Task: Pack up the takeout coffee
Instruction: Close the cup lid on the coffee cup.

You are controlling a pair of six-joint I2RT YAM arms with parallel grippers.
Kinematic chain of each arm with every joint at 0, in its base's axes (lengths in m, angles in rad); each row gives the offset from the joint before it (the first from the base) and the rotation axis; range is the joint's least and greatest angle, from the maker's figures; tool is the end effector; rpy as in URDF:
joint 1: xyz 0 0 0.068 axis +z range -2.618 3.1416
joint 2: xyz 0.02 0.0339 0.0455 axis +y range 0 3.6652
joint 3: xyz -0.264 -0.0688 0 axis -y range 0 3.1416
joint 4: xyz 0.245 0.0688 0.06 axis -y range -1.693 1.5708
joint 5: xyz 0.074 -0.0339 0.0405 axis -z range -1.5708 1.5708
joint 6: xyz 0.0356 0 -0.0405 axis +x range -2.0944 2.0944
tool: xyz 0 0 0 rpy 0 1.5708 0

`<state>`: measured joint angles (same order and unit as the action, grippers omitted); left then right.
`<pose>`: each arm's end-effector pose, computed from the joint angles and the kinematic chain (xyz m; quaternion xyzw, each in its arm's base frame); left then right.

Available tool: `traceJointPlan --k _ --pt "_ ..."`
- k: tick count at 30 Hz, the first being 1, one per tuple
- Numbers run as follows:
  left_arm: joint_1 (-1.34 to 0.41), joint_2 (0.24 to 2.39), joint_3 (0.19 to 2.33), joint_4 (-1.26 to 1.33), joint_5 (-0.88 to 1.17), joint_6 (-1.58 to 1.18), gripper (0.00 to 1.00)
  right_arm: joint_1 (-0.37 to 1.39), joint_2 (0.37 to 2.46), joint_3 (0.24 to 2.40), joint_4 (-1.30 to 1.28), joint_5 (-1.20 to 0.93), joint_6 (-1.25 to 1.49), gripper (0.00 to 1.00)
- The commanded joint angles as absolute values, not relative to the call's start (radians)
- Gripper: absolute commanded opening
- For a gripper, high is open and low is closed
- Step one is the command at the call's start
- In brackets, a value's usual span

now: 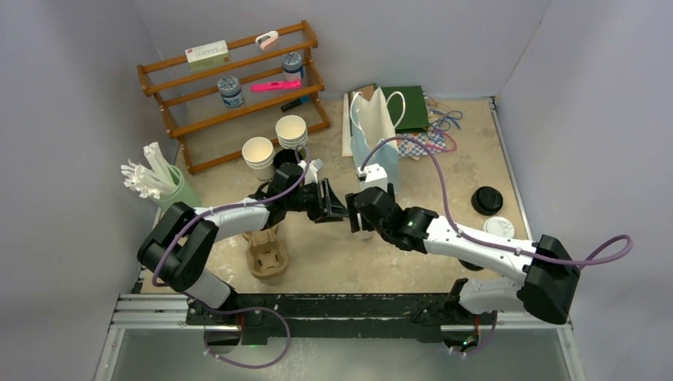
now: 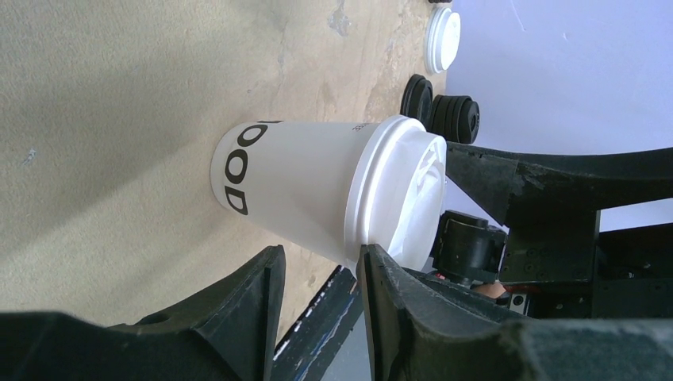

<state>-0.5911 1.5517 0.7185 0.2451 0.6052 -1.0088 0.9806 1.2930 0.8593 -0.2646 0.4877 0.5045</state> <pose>0.2462 -0.1896 0.1792 -0.0370 0.8525 -0.5061 0.1253 0.1674 0.2199 0.2511 -0.1083 0.8788 0.1160 0.4501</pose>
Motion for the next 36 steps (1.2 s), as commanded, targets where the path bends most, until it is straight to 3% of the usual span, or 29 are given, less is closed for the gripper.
traceJointPlan --k 1,16,23,36 --pt "-0.611 1.567 0.739 0.191 0.57 -0.964 0.41 1.001 1.401 0.764 -0.425 0.449 0.614 0.76" --pt "-0.619 1.555 0.789 0.1 0.568 -0.908 0.41 1.004 1.27 0.915 -0.554 0.346 0.735 0.8" --pt "-0.618 1.549 0.824 0.069 0.567 -0.892 0.41 1.004 1.269 0.957 -0.6 0.345 0.754 0.98" --pt "-0.618 1.577 0.865 0.076 0.578 -0.882 0.41 1.004 1.272 1.024 -0.673 0.385 0.757 0.99"
